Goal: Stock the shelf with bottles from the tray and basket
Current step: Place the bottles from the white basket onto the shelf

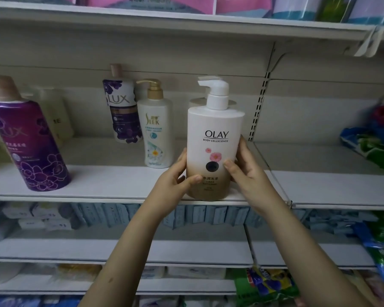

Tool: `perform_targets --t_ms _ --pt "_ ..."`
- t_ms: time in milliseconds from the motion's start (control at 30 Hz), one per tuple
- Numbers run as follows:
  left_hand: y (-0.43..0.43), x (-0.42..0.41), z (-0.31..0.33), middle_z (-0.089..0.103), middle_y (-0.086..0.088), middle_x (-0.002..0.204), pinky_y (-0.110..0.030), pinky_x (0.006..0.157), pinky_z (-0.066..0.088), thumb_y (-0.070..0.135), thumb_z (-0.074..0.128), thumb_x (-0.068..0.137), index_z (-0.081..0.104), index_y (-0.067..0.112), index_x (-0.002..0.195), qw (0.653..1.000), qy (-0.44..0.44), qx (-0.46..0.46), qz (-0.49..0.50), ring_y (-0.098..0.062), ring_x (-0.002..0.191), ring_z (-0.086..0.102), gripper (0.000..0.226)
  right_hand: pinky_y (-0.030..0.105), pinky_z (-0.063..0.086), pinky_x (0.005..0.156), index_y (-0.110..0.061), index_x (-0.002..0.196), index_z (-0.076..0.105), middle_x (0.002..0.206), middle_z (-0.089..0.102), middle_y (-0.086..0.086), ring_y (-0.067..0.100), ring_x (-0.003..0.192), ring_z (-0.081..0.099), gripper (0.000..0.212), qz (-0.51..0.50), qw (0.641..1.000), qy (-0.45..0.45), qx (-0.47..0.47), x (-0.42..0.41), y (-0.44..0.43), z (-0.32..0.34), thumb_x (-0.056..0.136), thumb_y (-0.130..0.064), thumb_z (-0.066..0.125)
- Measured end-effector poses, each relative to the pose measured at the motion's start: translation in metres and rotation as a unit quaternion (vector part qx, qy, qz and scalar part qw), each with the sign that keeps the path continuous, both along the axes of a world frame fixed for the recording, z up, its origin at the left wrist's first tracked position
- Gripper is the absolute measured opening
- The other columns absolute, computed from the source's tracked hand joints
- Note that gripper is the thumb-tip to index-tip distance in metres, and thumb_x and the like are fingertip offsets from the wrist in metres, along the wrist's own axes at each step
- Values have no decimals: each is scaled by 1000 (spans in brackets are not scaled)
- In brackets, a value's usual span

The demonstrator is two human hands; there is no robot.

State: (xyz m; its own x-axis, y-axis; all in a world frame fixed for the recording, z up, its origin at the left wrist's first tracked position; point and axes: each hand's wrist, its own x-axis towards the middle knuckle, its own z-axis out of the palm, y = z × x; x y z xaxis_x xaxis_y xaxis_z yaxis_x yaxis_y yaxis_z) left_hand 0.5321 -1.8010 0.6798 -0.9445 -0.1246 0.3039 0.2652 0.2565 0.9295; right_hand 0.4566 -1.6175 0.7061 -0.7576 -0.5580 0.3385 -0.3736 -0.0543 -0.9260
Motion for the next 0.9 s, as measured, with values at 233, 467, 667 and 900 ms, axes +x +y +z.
perform_targets --t_ms 233,467,667,900 --pt "-6 -19 2 42 15 148 -38 110 40 23 59 96 38 35 146 1000 -2 -14 -11 -4 134 42 55 40 44 108 -51 141 25 136 50 -32 -1 129 49 62 12 1000 -15 -18 -22 -10 -2 92 -28 55" --pt "-7 -28 0 44 13 147 -27 103 45 25 59 95 39 35 145 1000 -6 -20 -2 -6 133 44 54 27 47 101 -49 141 22 127 56 -34 -2 124 52 59 2 999 -29 -37 -28 -17 -9 95 -26 51" --pt "0 -22 0 48 12 144 -39 104 46 27 59 96 40 36 143 999 -9 -26 28 -7 129 48 52 37 39 112 -50 141 24 144 46 -21 2 133 45 57 -7 999 -33 -30 -15 -14 -16 96 -27 51" --pt "48 33 -1 36 12 152 -30 110 34 31 63 92 33 36 147 981 -19 58 184 -8 136 36 63 43 32 116 -46 148 21 155 35 -2 10 139 37 63 -81 991 -104 -37 39 21 -17 96 -33 53"
